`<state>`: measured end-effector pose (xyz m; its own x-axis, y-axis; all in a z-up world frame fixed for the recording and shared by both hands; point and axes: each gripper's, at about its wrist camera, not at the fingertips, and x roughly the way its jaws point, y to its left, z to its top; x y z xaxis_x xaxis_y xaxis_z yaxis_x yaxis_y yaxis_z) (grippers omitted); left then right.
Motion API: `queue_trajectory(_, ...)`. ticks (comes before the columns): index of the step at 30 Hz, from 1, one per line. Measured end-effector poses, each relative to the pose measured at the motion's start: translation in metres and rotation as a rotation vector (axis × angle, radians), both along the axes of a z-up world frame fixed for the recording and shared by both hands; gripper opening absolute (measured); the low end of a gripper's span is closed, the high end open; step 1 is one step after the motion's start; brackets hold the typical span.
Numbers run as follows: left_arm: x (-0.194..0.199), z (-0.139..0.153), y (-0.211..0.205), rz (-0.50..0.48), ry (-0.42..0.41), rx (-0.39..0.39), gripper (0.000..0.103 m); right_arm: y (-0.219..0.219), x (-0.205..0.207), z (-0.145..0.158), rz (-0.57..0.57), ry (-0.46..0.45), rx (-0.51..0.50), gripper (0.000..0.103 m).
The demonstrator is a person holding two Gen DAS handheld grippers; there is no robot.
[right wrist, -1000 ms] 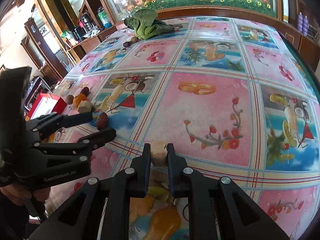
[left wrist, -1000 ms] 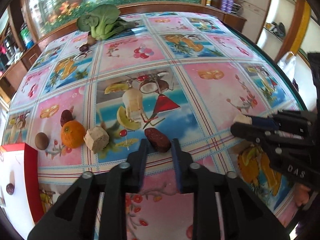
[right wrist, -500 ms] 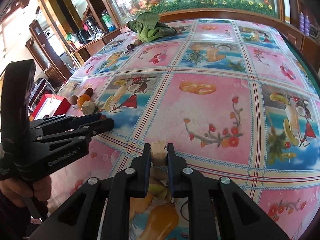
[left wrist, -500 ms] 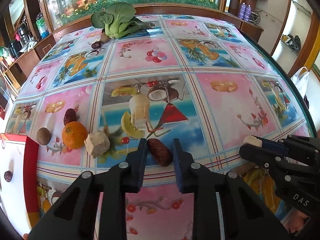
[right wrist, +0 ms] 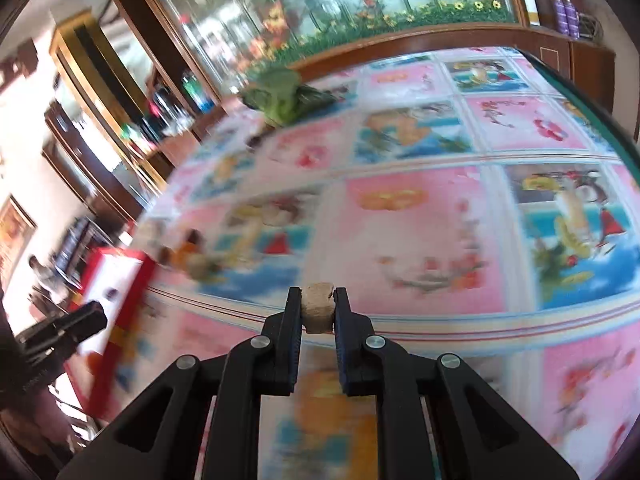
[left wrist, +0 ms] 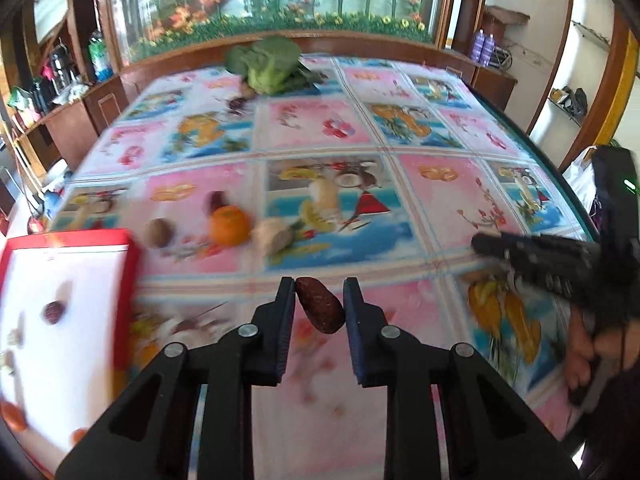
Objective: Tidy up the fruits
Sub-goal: 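Carry the beige piece and the date into the white tray and open both tools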
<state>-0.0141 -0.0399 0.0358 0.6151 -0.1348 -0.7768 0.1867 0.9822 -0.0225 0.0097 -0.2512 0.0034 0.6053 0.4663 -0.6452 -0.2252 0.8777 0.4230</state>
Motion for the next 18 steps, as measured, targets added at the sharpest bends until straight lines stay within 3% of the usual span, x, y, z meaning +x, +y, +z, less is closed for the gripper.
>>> queue_trajectory(4,-0.028,0.019,0.044,0.030,-0.050,-0.007,0.026,0.054,-0.008,0.007,0.069,-0.012,0.080,0.012)
queue_trajectory(11,-0.059,0.043,0.140,0.170,-0.140,-0.036,0.026,0.178,-0.007,0.026,0.283,0.004,0.153,0.012)
queue_trajectory(18,-0.067,0.037,0.216,0.317,-0.151,-0.045,0.026,0.254,0.006,0.030,0.383,-0.003,0.103,0.012)
